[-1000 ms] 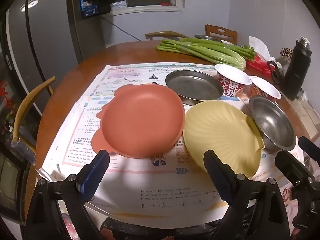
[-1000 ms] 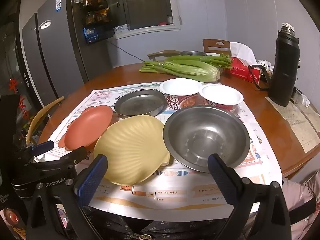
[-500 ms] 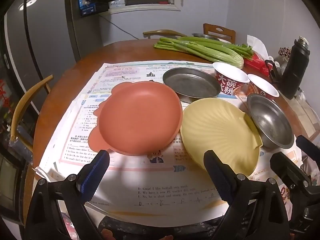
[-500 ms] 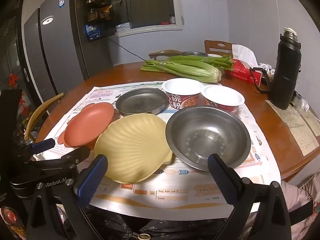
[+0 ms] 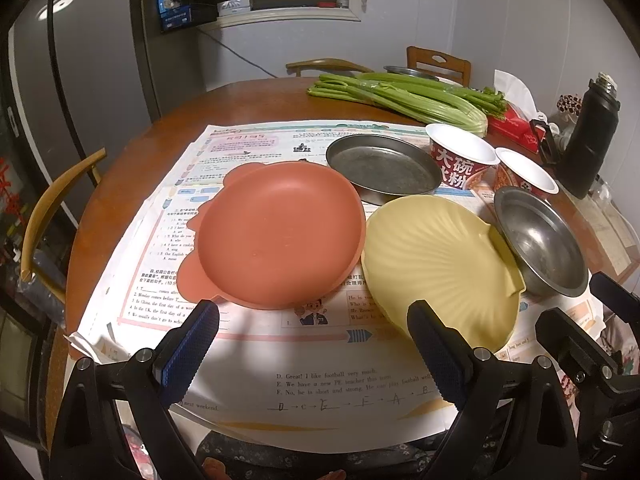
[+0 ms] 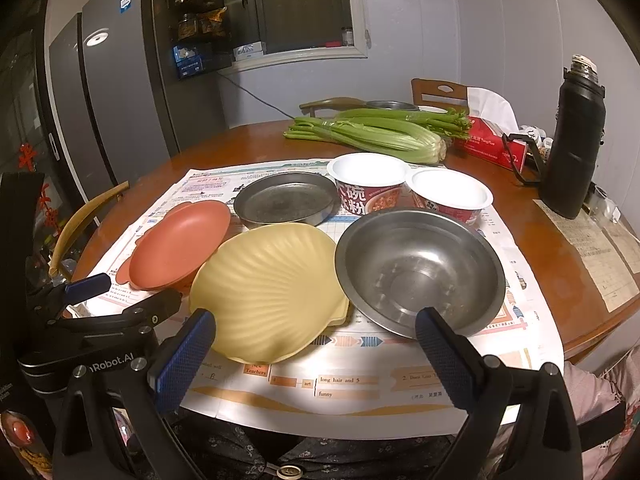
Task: Organize plates and bowls
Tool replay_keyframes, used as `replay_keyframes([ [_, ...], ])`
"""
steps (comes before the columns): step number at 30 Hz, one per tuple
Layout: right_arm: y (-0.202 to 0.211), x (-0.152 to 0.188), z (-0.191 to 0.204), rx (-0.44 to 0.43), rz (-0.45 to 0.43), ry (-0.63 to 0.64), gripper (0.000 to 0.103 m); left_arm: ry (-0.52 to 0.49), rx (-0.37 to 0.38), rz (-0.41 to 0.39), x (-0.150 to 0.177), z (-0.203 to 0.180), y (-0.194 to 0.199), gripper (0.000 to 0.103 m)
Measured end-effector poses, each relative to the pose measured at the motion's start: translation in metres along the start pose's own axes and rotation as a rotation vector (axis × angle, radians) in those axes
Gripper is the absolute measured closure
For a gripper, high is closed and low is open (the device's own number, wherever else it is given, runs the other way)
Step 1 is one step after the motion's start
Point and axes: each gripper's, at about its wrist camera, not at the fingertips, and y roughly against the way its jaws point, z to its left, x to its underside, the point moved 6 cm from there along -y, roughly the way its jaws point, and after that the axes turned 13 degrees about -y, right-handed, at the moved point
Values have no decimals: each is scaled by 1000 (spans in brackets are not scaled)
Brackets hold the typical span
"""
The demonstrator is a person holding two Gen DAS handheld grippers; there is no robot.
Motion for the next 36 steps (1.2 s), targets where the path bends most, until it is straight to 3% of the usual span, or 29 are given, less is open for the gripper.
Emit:
replay_keyframes([
  [23,-2,3,5,-9,-2,13,2,12,-3,-3,1,5,1,8],
  [36,-3,-20,46,-72,-41,138,2,140,-19,-21,2,57,6,8],
])
